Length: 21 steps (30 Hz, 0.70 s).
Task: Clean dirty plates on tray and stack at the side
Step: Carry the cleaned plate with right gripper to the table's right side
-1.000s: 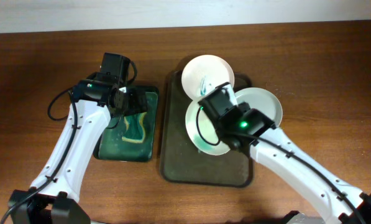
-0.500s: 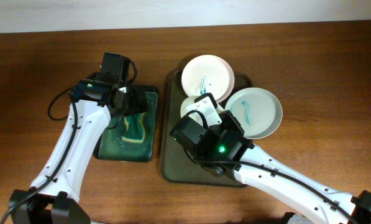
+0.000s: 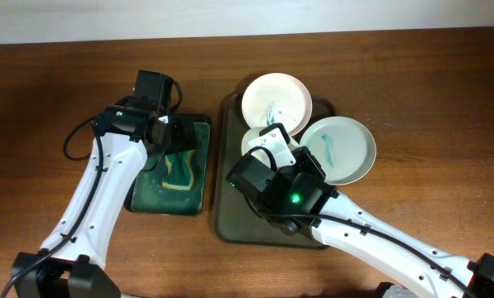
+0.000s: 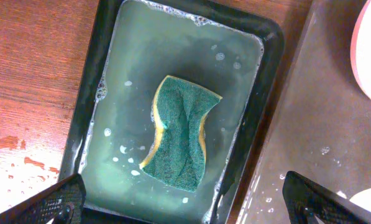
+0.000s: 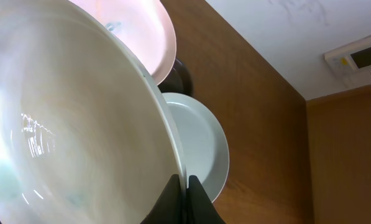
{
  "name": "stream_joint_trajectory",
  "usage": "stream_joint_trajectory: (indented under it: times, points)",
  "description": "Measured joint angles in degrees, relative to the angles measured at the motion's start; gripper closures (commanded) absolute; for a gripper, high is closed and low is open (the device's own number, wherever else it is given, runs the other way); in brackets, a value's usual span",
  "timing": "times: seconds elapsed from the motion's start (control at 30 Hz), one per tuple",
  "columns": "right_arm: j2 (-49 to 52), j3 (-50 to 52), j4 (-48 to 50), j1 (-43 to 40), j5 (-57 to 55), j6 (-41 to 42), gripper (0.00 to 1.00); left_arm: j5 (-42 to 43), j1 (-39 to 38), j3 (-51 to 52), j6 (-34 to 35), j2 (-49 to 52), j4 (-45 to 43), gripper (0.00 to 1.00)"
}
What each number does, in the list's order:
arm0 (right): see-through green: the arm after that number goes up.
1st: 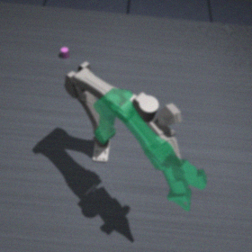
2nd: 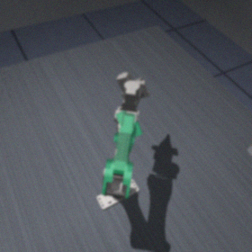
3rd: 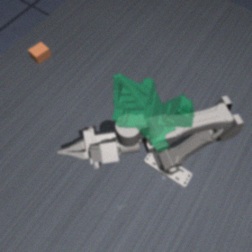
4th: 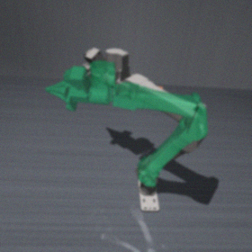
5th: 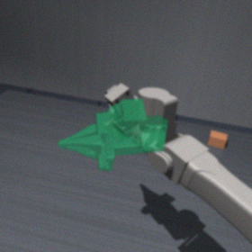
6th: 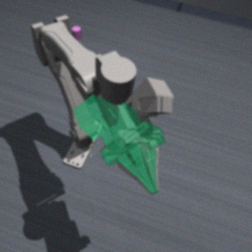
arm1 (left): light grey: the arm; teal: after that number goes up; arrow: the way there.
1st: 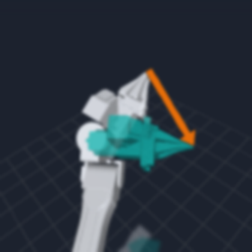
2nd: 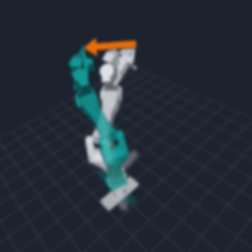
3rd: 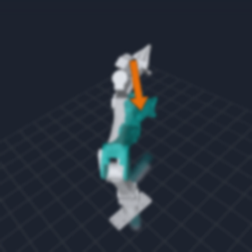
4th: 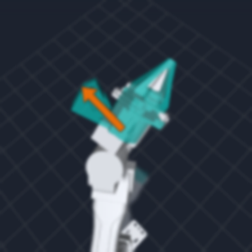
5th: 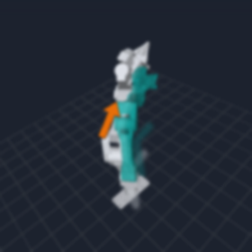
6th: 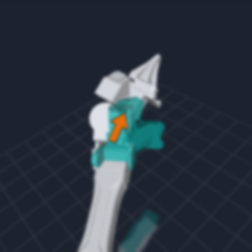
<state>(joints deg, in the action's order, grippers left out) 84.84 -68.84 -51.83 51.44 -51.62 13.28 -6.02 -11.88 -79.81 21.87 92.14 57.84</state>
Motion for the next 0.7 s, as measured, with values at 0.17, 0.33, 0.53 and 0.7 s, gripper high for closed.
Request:
stream_joint_trajectory:
  times: [0.17,0.33,0.53,0.7]
  points:
    - [0.0,0.0,0.0,0.0,0.0,0.0,0.96,0.0,0.0,0.0,0.0,0.0,0.0,0.01]
    - [0.0,0.0,0.0,0.0,0.0,0.0,0.96,0.0,0.0,0.0,0.0,0.0,0.0,0.01]
    - [0.0,0.0,0.0,0.0,0.0,0.0,0.96,0.0,0.0,0.0,0.0,0.0,0.0,0.01]
    - [0.0,0.0,-0.4,0.0,0.0,0.0,0.96,0.0,0.0,0.0,0.0,0.0,0.0,0.01]
